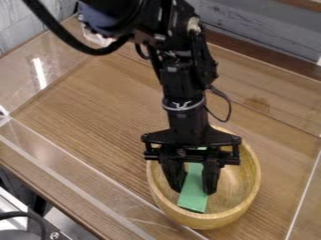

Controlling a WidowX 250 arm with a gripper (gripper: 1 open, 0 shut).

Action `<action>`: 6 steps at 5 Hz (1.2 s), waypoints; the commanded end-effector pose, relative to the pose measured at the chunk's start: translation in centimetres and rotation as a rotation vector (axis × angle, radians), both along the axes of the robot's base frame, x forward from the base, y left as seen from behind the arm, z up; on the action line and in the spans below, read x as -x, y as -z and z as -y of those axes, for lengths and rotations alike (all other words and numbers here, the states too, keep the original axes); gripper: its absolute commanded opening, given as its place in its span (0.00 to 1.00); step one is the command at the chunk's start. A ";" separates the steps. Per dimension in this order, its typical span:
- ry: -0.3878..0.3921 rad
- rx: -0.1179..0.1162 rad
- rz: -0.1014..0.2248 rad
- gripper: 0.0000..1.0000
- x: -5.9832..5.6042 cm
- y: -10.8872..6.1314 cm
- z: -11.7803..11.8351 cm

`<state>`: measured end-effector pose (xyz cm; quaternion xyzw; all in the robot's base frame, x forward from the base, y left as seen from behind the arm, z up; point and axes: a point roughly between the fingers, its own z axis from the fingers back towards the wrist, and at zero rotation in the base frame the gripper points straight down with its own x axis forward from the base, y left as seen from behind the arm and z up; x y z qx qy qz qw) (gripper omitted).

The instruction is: Remove the green block from inside the brown bowl and put it on the table

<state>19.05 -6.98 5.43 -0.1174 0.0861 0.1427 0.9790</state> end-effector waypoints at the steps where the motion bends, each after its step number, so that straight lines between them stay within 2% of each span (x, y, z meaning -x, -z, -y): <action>1: -0.002 0.008 0.054 0.00 -0.7 -1.7 -0.2; 6: 0.012 0.029 0.081 0.00 -0.3 -4.8 -1.3</action>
